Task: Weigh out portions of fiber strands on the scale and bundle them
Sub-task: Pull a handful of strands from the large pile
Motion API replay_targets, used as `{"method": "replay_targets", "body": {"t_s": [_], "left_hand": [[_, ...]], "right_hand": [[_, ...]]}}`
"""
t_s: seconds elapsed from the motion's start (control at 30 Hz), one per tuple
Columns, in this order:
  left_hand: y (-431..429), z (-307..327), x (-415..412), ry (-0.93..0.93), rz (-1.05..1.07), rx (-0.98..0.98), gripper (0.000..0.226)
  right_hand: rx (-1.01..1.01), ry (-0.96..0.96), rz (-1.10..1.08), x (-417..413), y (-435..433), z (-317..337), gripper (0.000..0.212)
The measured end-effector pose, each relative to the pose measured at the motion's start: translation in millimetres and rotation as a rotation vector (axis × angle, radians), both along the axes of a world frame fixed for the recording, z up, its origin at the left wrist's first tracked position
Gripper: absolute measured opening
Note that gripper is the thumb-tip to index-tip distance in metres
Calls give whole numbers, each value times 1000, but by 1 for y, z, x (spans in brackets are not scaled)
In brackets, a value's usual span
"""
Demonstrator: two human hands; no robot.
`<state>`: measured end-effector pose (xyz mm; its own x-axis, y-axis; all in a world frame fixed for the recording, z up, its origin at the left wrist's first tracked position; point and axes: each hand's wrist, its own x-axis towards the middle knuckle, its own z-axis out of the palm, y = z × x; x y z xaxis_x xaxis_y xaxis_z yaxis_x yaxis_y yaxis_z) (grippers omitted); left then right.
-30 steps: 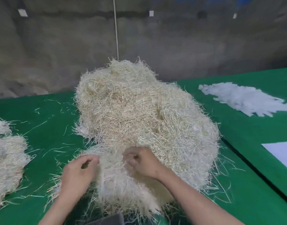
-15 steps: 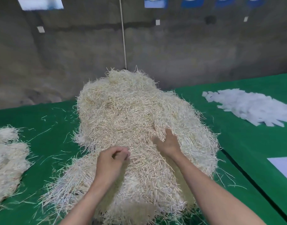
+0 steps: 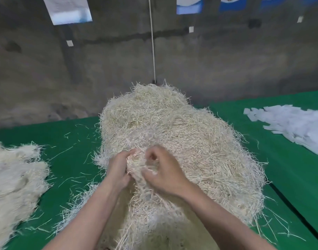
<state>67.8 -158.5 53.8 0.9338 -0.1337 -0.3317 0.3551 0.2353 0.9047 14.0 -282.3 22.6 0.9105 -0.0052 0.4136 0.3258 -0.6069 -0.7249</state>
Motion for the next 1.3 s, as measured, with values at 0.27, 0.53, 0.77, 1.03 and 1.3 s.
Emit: {"method": "replay_targets", "body": {"t_s": [0.27,0.53,0.77,1.03,1.3], "left_hand": [[-2,20,-2,-205,-47,242,37],[19,33,9,-251,45,213,26],[27,30,4,-479,-671,960,129],[18,34,20,-977,-33,1739,21],[42,23,38,-736,70,1407,20]], "right_hand": [[106,563,281,19,-32,17,132],[-309,535,-67,13,-19,-18,58],[40,271,-183,13,-23,2,54],[-385,157,-268,20,-21,-23,100],[-429,470,-262,17,-46,-38,97]]}}
